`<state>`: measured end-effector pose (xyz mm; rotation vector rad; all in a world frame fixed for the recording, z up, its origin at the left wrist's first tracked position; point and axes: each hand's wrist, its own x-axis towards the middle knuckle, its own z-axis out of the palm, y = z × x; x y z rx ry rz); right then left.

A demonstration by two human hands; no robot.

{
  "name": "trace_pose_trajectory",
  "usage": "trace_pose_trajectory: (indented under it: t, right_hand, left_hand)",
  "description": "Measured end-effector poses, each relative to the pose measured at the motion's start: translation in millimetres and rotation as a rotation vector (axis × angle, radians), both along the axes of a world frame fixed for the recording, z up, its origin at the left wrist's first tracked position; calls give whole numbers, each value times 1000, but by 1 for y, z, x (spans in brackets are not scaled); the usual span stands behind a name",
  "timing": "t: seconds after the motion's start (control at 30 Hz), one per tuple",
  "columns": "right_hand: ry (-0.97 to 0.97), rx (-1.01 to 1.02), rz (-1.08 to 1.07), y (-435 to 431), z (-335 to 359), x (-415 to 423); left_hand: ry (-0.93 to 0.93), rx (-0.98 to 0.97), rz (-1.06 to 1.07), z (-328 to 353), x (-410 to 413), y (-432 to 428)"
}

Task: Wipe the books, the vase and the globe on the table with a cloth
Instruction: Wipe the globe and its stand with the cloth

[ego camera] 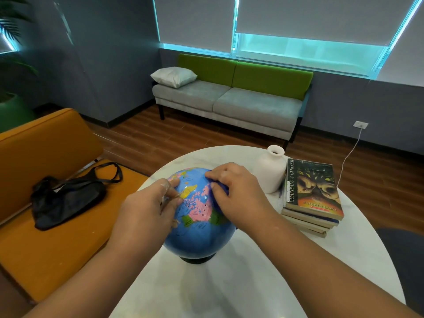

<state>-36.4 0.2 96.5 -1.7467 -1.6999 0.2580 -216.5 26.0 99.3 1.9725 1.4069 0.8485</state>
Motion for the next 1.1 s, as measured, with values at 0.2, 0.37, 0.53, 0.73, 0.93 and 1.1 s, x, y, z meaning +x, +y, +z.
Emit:
trace_pose_trajectory:
  t: [0.2, 0.37, 0.53, 0.73, 0.93, 1.1]
  right_hand:
    - [-179, 179, 346, -21, -8, -11]
    - [-19, 173, 84, -13, -14, 5]
    - [-287, 228, 374, -21, -9, -19]
    - [-324, 215, 300, -10, -2, -5]
    - [-500, 275, 414, -16, -6, -27]
    - [-504, 177, 534, -10, 3, -18]
  left_hand:
    - [-1, 44, -39, -1, -3, 0]
    - [-48, -45, -45, 1, -5, 2]
    - [-5, -7, -66, 2, -8, 2]
    - [64, 60, -79, 2, -11, 2]
    - [47, 54, -74, -1, -11, -1]
    - [101, 69, -53, -5, -12, 0]
